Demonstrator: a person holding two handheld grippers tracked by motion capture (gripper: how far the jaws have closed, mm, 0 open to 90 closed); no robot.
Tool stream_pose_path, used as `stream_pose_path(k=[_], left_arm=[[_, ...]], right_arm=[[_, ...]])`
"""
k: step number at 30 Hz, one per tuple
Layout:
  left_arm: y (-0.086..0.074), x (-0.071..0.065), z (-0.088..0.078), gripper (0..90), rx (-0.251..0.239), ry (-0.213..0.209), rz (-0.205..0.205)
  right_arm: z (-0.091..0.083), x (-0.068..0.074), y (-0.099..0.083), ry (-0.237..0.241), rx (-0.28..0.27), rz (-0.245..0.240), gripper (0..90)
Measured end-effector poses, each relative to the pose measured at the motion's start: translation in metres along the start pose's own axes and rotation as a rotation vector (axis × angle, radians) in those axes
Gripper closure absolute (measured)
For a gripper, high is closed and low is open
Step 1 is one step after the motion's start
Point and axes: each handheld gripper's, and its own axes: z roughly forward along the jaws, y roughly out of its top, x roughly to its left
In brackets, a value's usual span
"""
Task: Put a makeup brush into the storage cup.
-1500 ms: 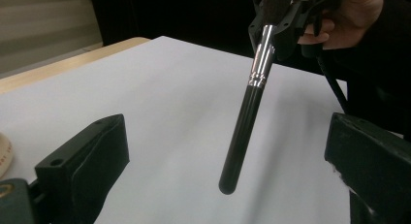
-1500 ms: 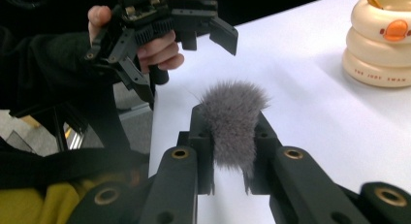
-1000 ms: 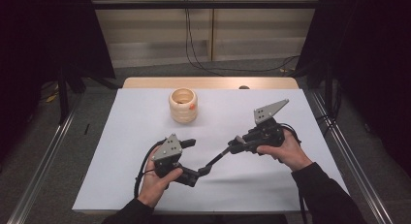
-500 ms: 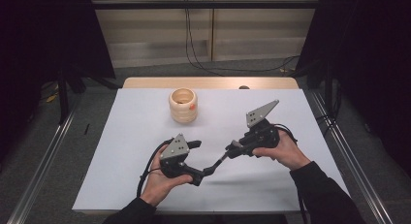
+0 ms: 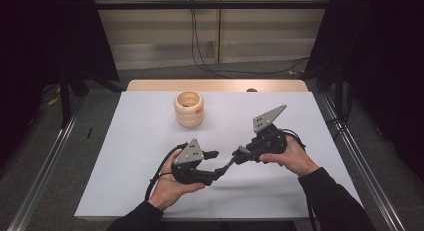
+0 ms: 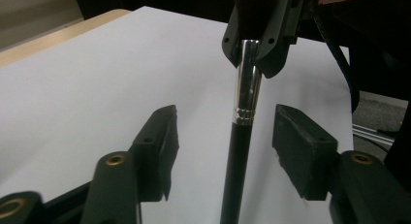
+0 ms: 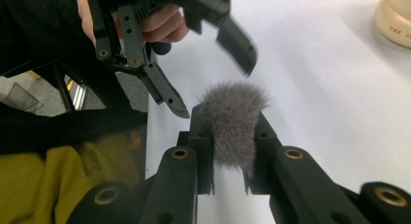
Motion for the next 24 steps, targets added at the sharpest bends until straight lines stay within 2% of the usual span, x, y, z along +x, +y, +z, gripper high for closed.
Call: stream_pose_path(k=[2, 3, 8, 9, 11, 13, 14, 18, 20, 24], left_arm=[[0.001, 0.0, 0.002, 48.0, 0.009, 0.001, -0.005], [0.002, 0.001, 0.003, 49.1, 0.01, -0.016, -0.006], [0.003, -0.001, 0.011, 56.1, 0.039, -0.038, 0.018], [0.003, -0.001, 0.011, 58.9, 0.047, -0.03, 0.017], [0.003, 0.001, 0.013, 61.0, 0.058, -0.055, -0.001], [0.002, 0.0, 0.014, 64.0, 0.079, -0.057, 0.006], [0.002, -0.001, 0.015, 65.1, 0.074, -0.066, -0.001], [0.005, -0.002, 0.018, 68.8, 0.096, -0.068, 0.024], [0.005, -0.002, 0.02, 72.5, 0.086, -0.08, 0.002], [0.006, -0.002, 0.021, 77.2, 0.091, -0.083, 0.009]], right_arm=[[0.0, 0.0, 0.0, 0.0, -0.002, 0.0, 77.7], [0.0, 0.0, 0.0, 0.001, -0.002, 0.0, 77.7], [0.001, 0.0, 0.0, 0.003, 0.0, 0.0, 77.7], [0.001, 0.0, 0.0, 0.006, -0.002, -0.001, 77.7], [0.001, 0.001, 0.0, 0.007, -0.003, -0.003, 77.7], [0.001, 0.001, 0.0, 0.005, -0.004, -0.004, 77.8], [0.002, 0.001, 0.0, 0.008, -0.003, -0.003, 77.8], [0.004, 0.001, 0.0, 0.017, -0.002, -0.005, 77.7], [0.006, 0.0, 0.0, 0.022, -0.004, -0.006, 77.7], [0.007, -0.002, -0.003, 0.027, 0.002, 0.01, 77.8]])
